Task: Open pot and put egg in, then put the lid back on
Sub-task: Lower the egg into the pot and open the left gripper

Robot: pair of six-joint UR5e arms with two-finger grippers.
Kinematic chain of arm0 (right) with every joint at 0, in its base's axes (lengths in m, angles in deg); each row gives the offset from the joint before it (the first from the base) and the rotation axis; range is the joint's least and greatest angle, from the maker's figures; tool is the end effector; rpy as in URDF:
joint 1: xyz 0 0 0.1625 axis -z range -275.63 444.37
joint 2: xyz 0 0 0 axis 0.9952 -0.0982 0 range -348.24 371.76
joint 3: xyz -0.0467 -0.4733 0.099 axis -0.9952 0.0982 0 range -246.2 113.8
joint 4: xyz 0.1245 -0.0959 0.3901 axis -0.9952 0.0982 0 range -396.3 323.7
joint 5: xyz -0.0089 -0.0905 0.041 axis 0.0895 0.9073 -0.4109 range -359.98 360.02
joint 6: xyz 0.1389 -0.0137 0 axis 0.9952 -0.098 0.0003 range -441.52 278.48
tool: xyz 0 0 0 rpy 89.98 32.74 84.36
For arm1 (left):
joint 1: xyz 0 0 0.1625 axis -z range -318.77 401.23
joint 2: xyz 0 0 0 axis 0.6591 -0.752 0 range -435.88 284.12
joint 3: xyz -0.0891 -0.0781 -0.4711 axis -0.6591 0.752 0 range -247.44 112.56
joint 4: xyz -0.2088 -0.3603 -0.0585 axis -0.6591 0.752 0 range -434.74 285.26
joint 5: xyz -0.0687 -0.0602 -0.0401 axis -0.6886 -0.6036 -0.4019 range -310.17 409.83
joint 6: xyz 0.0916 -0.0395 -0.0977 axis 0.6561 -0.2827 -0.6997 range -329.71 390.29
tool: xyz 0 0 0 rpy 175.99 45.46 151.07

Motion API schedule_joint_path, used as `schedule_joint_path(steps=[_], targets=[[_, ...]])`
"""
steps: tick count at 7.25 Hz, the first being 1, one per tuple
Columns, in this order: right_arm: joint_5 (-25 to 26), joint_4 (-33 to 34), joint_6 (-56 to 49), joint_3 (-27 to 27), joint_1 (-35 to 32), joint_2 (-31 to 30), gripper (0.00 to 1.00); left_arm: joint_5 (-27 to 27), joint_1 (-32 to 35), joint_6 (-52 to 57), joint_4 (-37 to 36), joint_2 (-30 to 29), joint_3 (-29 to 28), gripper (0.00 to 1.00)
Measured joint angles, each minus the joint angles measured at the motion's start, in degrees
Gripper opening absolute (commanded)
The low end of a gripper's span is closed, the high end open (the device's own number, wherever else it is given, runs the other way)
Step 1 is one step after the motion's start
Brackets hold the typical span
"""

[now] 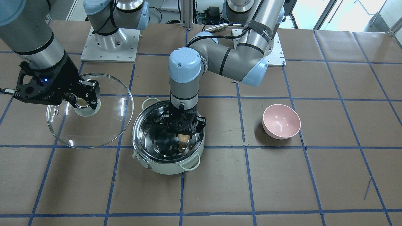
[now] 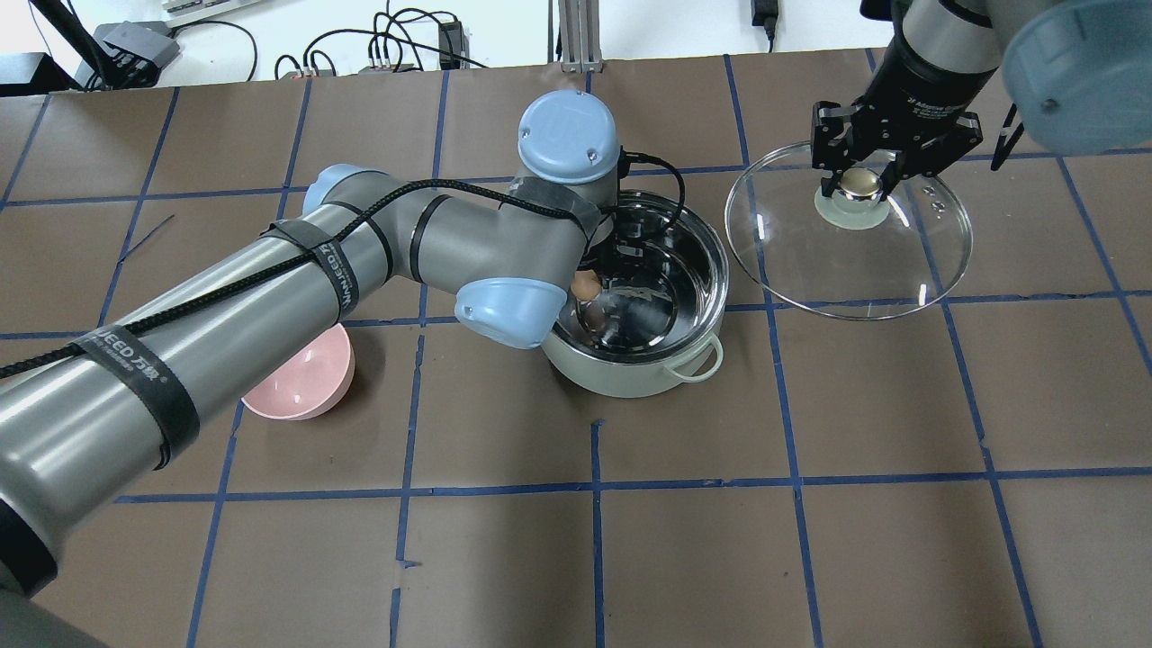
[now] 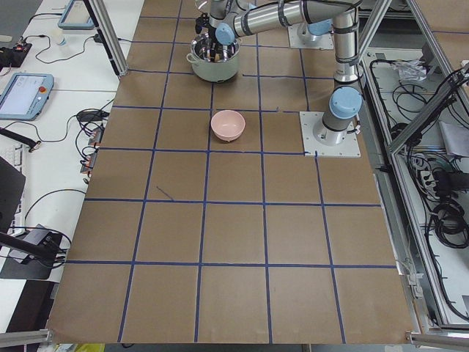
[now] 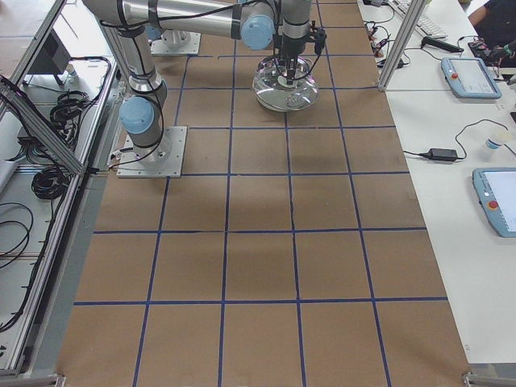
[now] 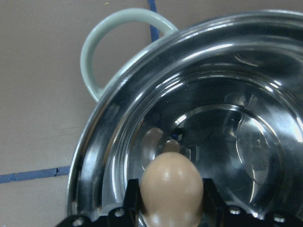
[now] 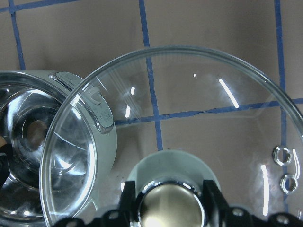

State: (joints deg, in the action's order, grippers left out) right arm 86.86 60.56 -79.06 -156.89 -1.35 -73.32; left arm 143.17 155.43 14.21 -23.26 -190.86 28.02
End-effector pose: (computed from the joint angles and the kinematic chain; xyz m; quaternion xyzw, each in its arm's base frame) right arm 0.1001 -0.5504 0.4704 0.0585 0.9978 -0.0114 0.0274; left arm -0.3877 -0.5574 0.2768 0.0685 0.9947 -0.0761 0.0031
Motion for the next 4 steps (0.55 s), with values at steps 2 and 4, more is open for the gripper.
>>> schedule_joint_path(steps=[2,4], targets=[[-0.05,0.05,0.00,-0.33,0.00,0.00,0.22,0.41,0.71,0.07,-0.63,-1.20,0.06,0.51],[-0.08,0.07,0.00,-0.51,-0.01,0.00,0.23,2.27,1.13,0.02,-0.67,-1.38,0.07,0.83]])
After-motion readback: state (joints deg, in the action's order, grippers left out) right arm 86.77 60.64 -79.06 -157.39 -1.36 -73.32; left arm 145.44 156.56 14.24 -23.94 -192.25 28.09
